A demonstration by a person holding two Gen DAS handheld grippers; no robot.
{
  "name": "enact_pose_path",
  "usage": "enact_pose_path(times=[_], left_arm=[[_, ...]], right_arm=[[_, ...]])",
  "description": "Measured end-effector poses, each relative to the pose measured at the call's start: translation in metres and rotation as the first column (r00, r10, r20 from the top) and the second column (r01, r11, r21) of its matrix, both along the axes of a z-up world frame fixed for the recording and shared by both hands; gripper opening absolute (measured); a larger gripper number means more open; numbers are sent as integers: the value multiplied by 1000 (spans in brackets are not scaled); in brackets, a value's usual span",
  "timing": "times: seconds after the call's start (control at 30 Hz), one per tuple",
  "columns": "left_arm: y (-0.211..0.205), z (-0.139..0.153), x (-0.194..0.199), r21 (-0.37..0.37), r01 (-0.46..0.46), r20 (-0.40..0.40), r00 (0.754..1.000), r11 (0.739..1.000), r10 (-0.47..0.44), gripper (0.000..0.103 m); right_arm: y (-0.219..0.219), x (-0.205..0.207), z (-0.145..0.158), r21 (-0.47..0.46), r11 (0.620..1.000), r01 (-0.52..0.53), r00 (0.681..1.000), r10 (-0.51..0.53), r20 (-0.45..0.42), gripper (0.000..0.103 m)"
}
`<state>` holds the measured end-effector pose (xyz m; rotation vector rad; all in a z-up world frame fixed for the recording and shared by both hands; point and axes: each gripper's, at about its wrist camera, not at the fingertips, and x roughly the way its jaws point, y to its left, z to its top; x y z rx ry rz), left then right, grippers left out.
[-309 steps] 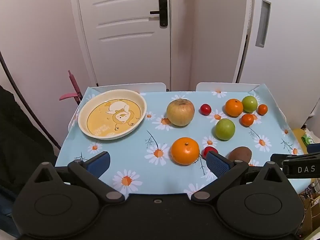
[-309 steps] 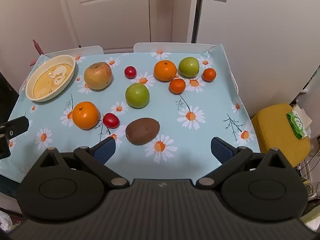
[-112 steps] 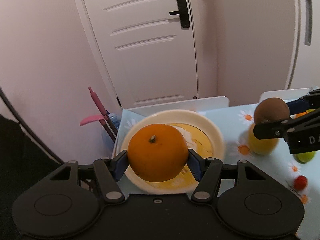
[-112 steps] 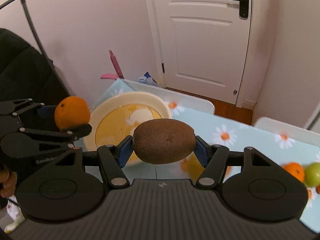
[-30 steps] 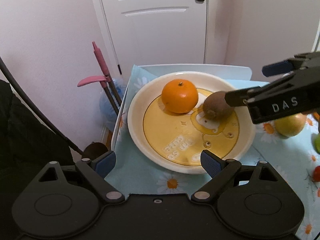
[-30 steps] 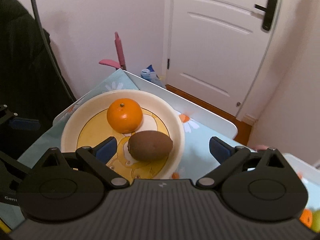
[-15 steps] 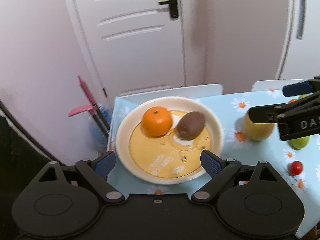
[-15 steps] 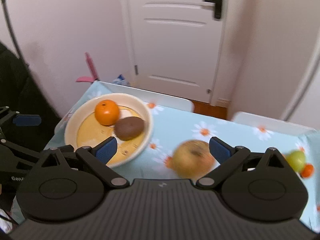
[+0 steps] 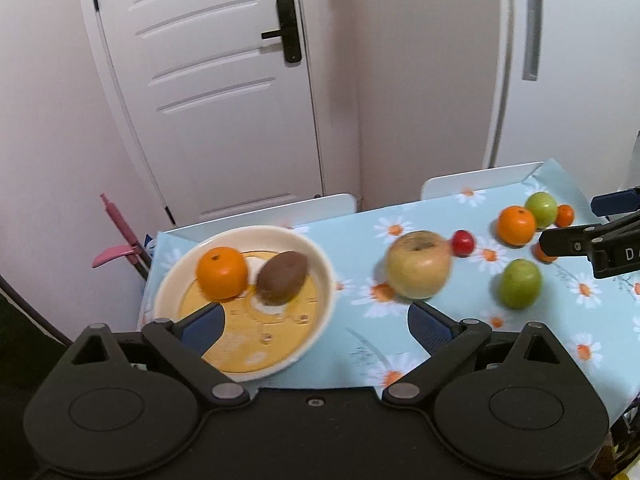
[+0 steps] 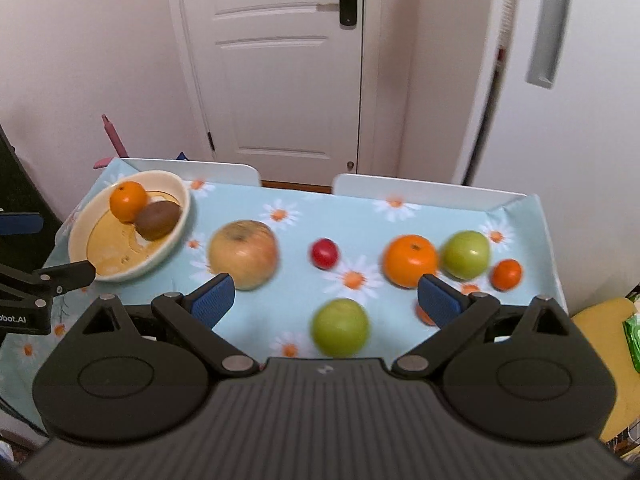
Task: Organize fruits
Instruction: 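Move both tools back over the fruit on the tablecloth, then grasp the green apple with the left tool while the right tool grasps a tangerine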
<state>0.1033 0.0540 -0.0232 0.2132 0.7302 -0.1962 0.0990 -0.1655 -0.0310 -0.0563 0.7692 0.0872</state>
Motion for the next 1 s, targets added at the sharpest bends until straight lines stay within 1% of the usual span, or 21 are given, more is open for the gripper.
enact_pose_path(times=[0.13,0.37,0.53,0.7,0.8,0.87,0.93,1.0], left_arm=[[-31,-2,-8,5,-4,3,1000,1000,4,100],[-89,-17,-14,11,17,0,1000,1000,-17,100],[-124,-36,-11,16,44,1,999,999,-44,100],[-156,-61,0,40,96,6,995,995,-96,100],[-172,-76,7,57,134,2,991,989,-134,98],[-181,-87,12,69,151,-4,988,986,-151,95],[-187,-94,15,78,163,-13,987,983,-163,91],[-192,-100,19,83,167,-15,986,982,-166,90]], right_arm=[[-33,-5,-1,-9,1000,-17,1000,17,-1,103],[-79,-1,-19,-19,998,-66,997,66,-29,103],[-107,8,-39,-12,994,-108,994,108,-36,103],[-131,20,-61,-6,987,-164,986,163,-30,103],[-140,27,-74,-8,980,-200,979,200,-26,103],[-145,30,-82,3,977,-213,976,213,-36,103],[-147,33,-88,18,974,-225,973,225,-49,98],[-148,35,-94,21,971,-239,969,240,-62,94]])
